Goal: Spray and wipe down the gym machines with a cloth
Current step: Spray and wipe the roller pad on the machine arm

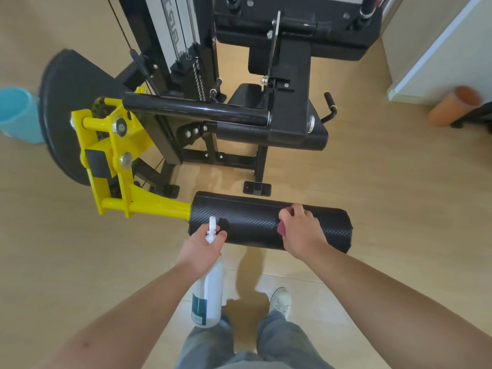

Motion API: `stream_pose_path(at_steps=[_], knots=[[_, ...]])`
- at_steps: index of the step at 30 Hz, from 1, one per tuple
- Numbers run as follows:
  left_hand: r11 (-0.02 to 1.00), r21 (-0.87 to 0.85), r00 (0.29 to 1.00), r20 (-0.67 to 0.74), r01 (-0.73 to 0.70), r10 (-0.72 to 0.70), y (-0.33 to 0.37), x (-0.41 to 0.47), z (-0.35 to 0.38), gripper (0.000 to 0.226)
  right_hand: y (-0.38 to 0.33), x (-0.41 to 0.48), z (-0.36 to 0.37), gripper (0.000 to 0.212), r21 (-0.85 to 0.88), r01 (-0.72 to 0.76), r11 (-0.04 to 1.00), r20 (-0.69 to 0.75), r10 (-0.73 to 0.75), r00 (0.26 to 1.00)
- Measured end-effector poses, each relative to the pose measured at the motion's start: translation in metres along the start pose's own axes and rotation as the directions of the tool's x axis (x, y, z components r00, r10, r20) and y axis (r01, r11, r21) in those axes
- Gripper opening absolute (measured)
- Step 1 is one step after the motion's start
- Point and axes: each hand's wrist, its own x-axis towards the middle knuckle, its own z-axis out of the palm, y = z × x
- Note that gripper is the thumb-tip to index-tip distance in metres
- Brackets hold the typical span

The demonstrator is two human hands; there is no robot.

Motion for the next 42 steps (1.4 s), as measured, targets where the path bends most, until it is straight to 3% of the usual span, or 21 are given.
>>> stream_pose_path(at_steps=[4,9,17,22,28,32,37,42], knots=[[1.000,0.001,0.999,0.030,0.030,-0.030,0.001,-0.003,0.000,0.031,-0.004,-0.008,0.003,0.045,-0.048,0.003,0.999,-0.009,-0.003,1.000],[0.998,-0.021,0.998,0.016,0.059,-0.059,0.003,-0.005,-0.003,0.023,-0.005,-0.012,0.001,0.040,0.077,-0.033,0.996,-0.061,0.038,0.997],[0.990,0.057,0.992,0.012,0.128,-0.129,0.003,-0.009,-0.008,0.036,-0.010,-0.008,-0.006,0.039,0.204,-0.018,0.979,-0.135,0.046,0.990],[0.989,-0.044,0.984,0.110,0.144,-0.138,0.010,-0.012,0.001,0.041,-0.005,-0.007,-0.007,0.044,0.258,-0.046,0.965,-0.150,0.088,0.985],[0.996,-0.002,0.975,0.205,0.093,-0.090,0.029,-0.022,0.023,0.034,0.019,-0.015,-0.005,0.045,0.290,-0.110,0.951,-0.156,0.160,0.975],[0.990,-0.042,0.962,0.244,0.134,-0.120,0.040,-0.023,0.039,0.042,0.040,-0.023,-0.004,0.043,0.300,-0.175,0.938,-0.134,0.223,0.965],[0.994,0.103,0.967,0.249,0.028,-0.053,0.058,-0.027,0.060,0.042,0.065,-0.033,0.002,0.037,0.351,-0.222,0.910,-0.122,0.279,0.952],[0.997,0.077,0.939,0.342,0.006,-0.032,0.075,-0.030,0.083,0.035,0.091,-0.043,0.011,0.041,0.400,-0.265,0.878,-0.105,0.331,0.938]])
